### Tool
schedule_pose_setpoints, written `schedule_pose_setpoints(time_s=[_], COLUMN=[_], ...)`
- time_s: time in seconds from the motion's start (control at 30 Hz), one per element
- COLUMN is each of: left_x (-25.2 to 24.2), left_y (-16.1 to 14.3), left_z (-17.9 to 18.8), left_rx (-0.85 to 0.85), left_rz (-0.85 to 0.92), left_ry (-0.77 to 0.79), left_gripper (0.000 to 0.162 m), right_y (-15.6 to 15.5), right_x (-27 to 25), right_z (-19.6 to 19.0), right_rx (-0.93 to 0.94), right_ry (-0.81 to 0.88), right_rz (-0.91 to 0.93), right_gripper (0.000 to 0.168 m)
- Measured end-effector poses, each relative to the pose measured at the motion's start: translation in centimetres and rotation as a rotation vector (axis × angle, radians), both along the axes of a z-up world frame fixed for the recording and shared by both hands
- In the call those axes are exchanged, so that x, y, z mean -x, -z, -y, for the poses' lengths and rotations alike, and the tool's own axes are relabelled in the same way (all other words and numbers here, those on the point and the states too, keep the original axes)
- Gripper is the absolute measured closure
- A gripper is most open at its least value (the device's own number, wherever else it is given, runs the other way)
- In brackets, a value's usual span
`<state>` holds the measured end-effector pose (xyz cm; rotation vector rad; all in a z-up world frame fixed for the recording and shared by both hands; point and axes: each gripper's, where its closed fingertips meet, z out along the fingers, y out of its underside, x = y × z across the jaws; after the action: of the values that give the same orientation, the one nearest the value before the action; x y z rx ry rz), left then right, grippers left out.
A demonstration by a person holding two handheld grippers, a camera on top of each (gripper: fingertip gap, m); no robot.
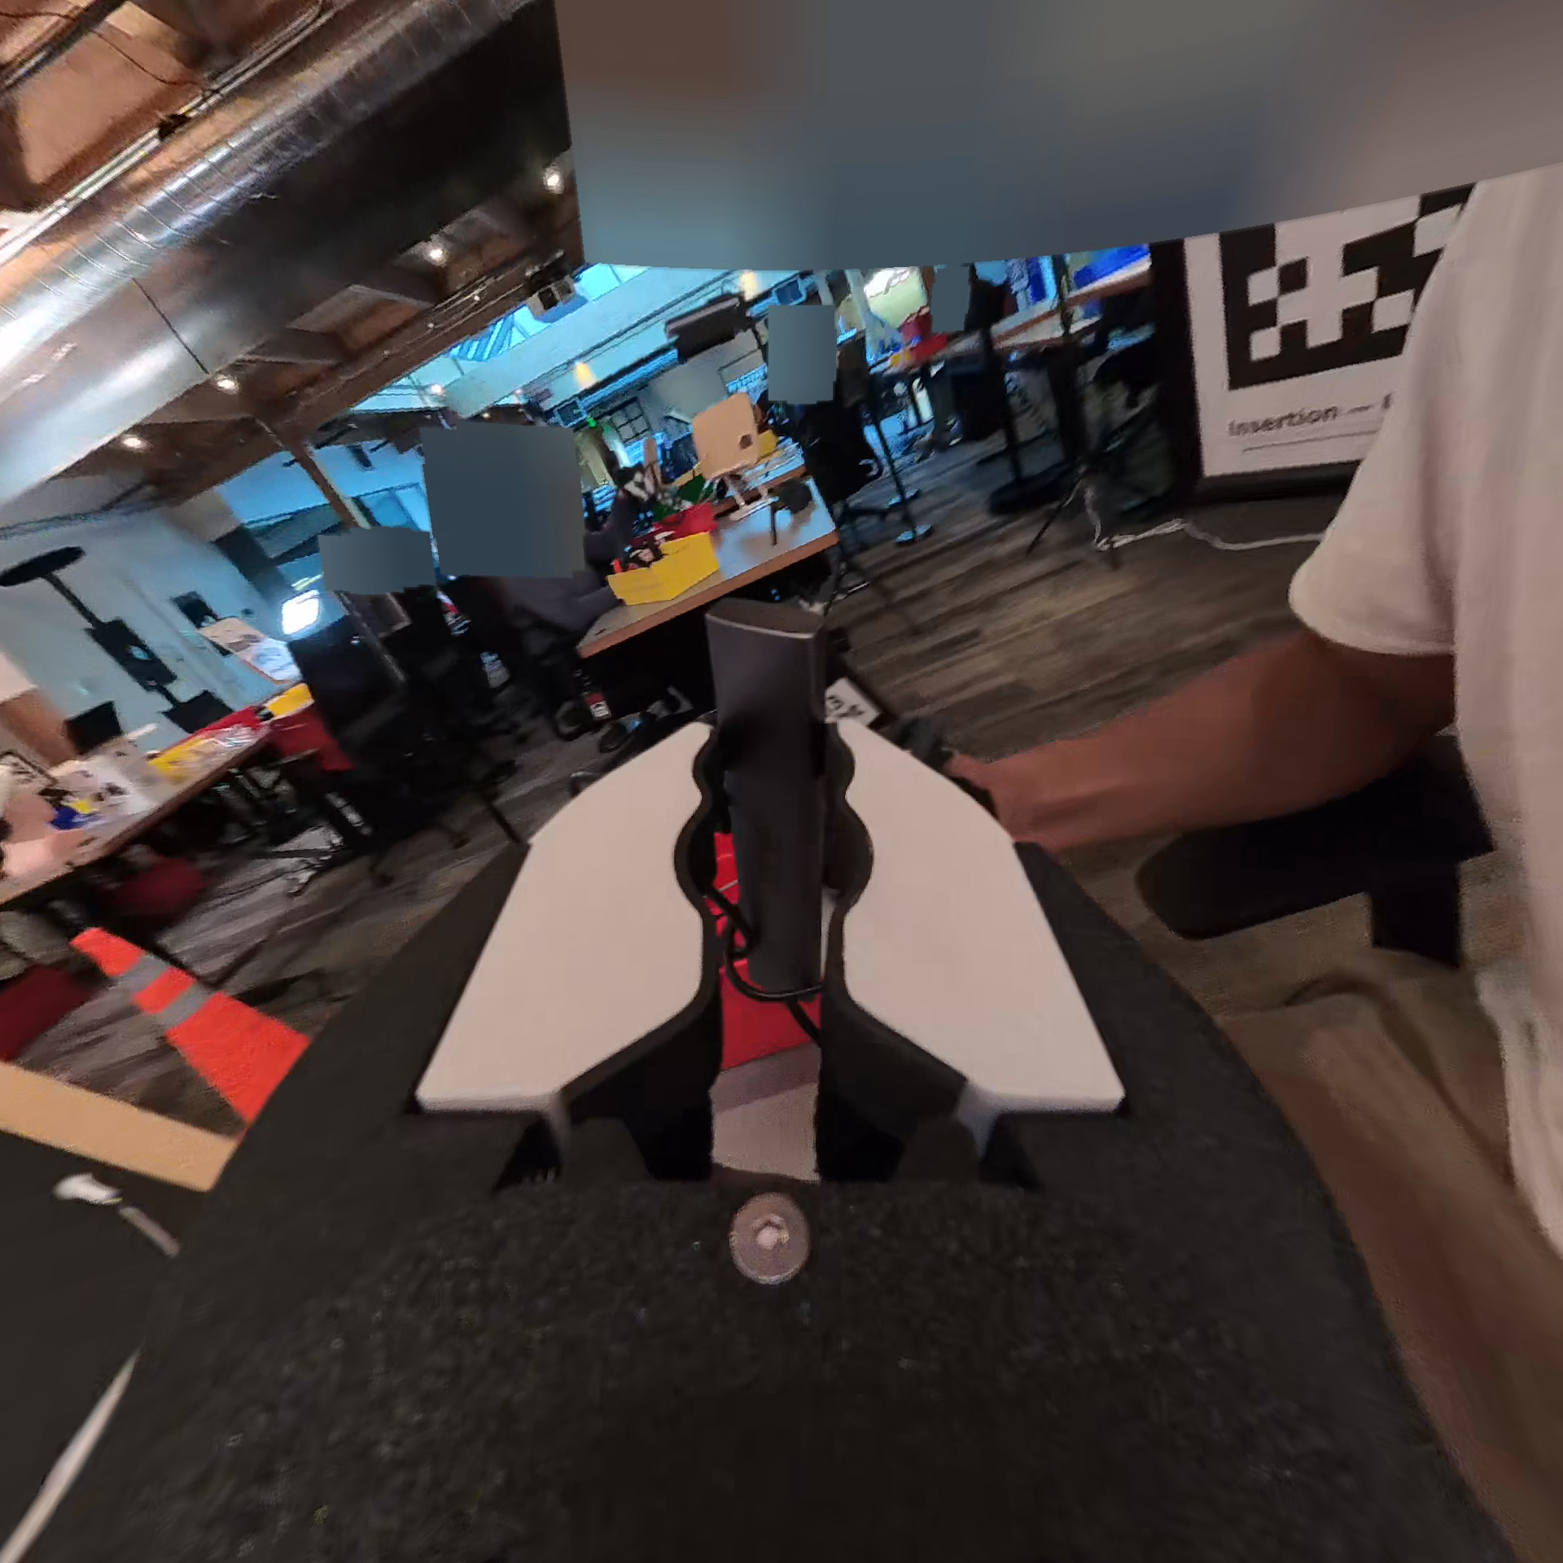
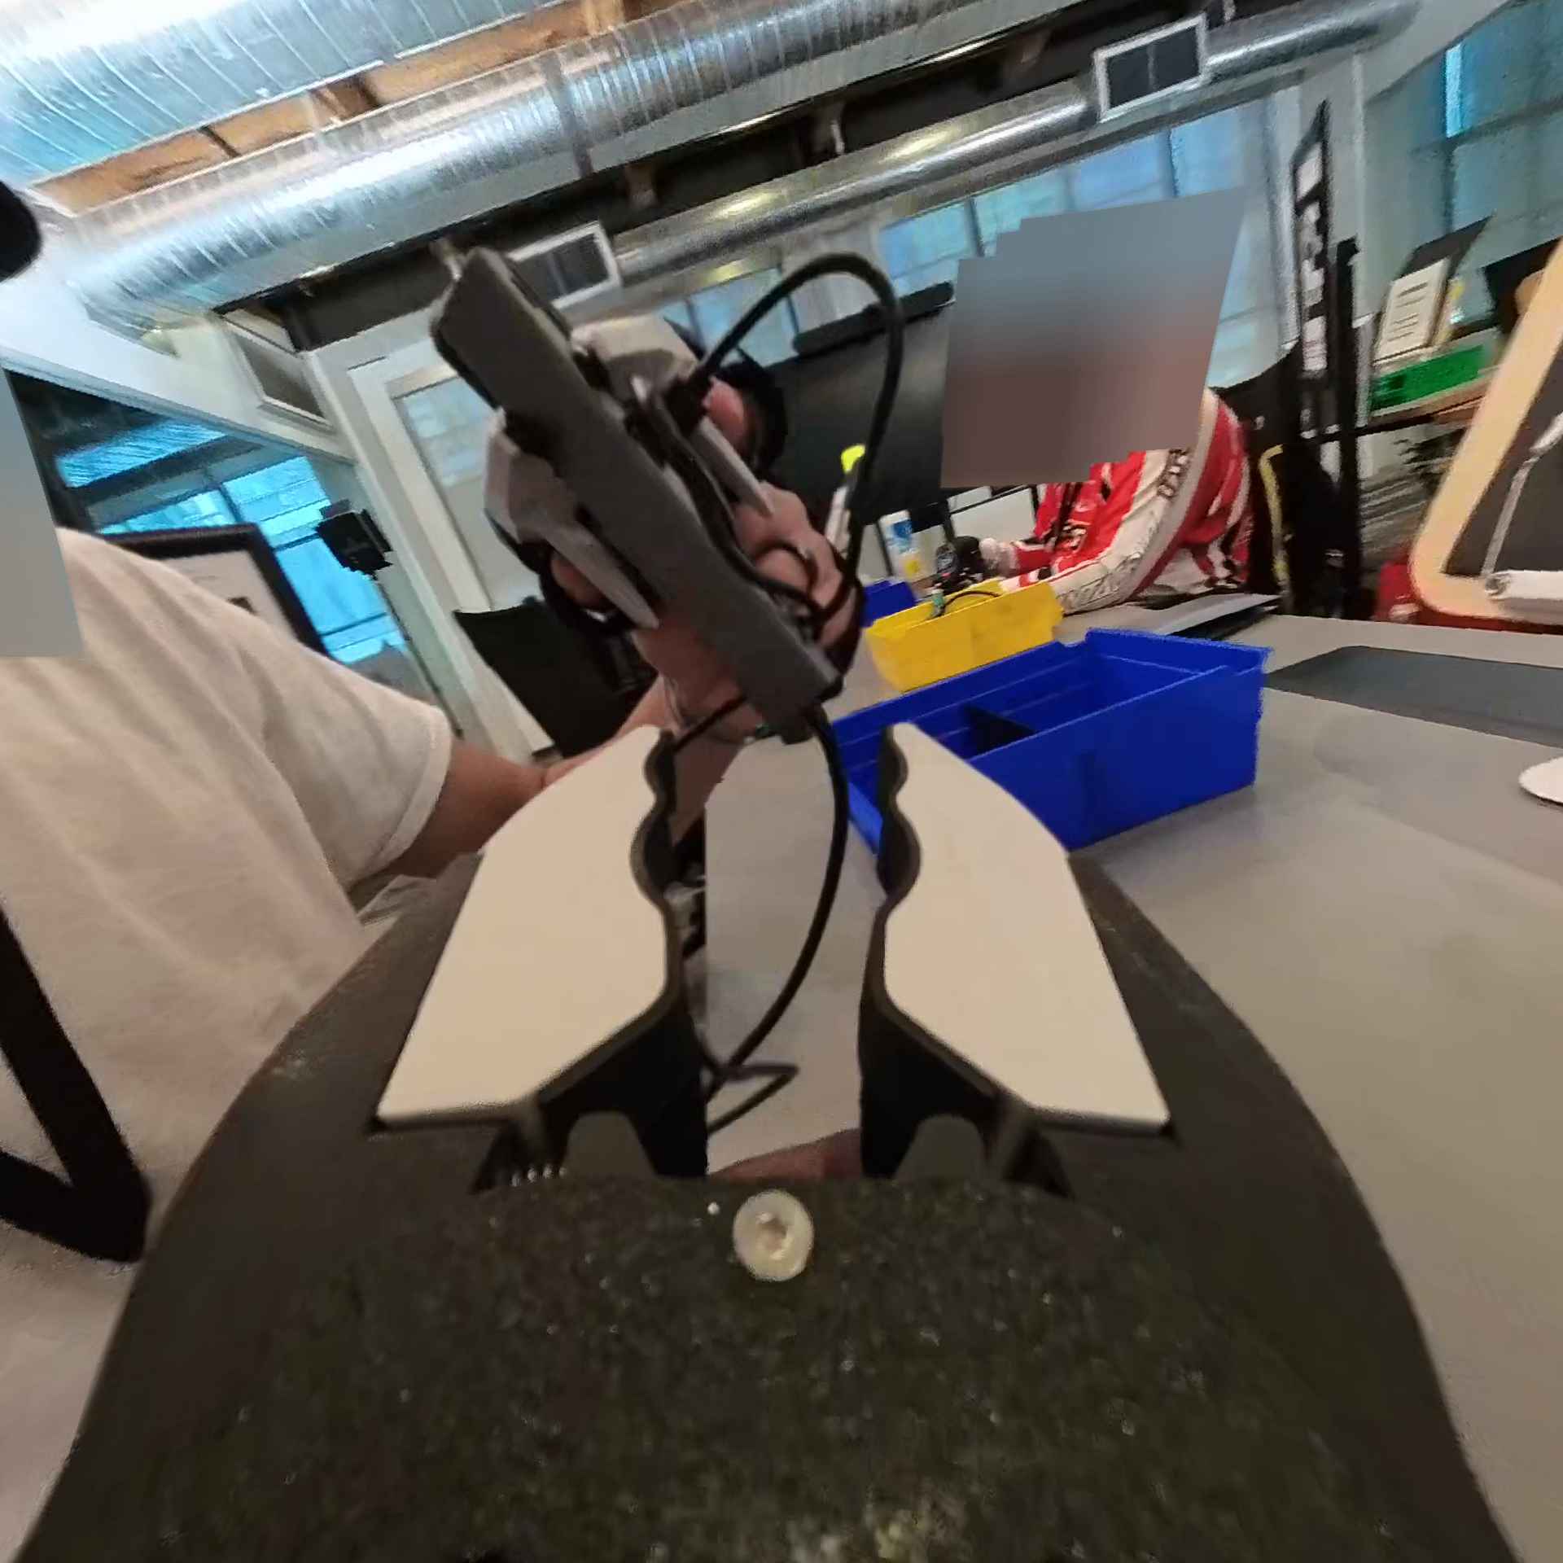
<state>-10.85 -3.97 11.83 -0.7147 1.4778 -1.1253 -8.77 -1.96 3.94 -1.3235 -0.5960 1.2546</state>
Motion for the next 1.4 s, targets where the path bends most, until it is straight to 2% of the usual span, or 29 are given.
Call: schedule_pose_setpoints(time_s=[0.1,0.13,0.27,0.3,0.37,0.5,0.63,0.73,0.9,1.1,1.4], left_x=[-0.4,-0.5,0.2,0.5,1.3,3.0,4.5,6.0,7.2,7.0,5.8], left_y=[1.9,2.5,4.2,4.8,6.2,9.5,12.9,14.5,15.6,15.8,18.1], left_z=[0.4,0.3,-0.5,-1.1,-2.7,-4.0,-4.6,-5.4,-5.1,-2.8,-1.2], left_rx=[0.083,0.107,0.154,0.18,0.237,0.338,0.254,0.124,0.118,0.177,0.115], left_rz=[0.007,0.006,-0.018,-0.04,-0.094,-0.23,-0.371,-0.418,-0.439,-0.443,-0.517], left_ry=[0.032,0.034,-0.012,-0.049,-0.153,-0.24,-0.326,-0.428,-0.434,-0.28,-0.251], left_gripper=[0.14,0.14,0.14,0.14,0.141,0.132,0.125,0.126,0.129,0.134,0.146], right_y=[0.1,0.2,2.0,2.5,3.8,6.2,7.5,7.6,8.8,10.5,11.4], right_x=[1.4,1.8,3.0,3.1,3.0,3.0,3.5,4.0,4.4,5.2,6.3], right_z=[0.2,0.4,-0.2,-0.6,-1.4,-2.5,-2.8,-2.7,-2.2,-1.1,0.2], right_rx=[0.054,0.066,0.074,0.052,-0.007,-0.202,-0.332,-0.319,-0.224,-0.157,-0.22], right_ry=[-0.175,-0.225,-0.272,-0.235,-0.122,0.105,0.205,0.195,0.117,0.015,-0.003], right_rz=[-0.062,-0.08,-0.029,0.012,0.14,0.453,0.663,0.65,0.519,0.503,0.602], right_gripper=[0.124,0.129,0.139,0.141,0.156,0.156,0.157,0.157,0.157,0.157,0.157])
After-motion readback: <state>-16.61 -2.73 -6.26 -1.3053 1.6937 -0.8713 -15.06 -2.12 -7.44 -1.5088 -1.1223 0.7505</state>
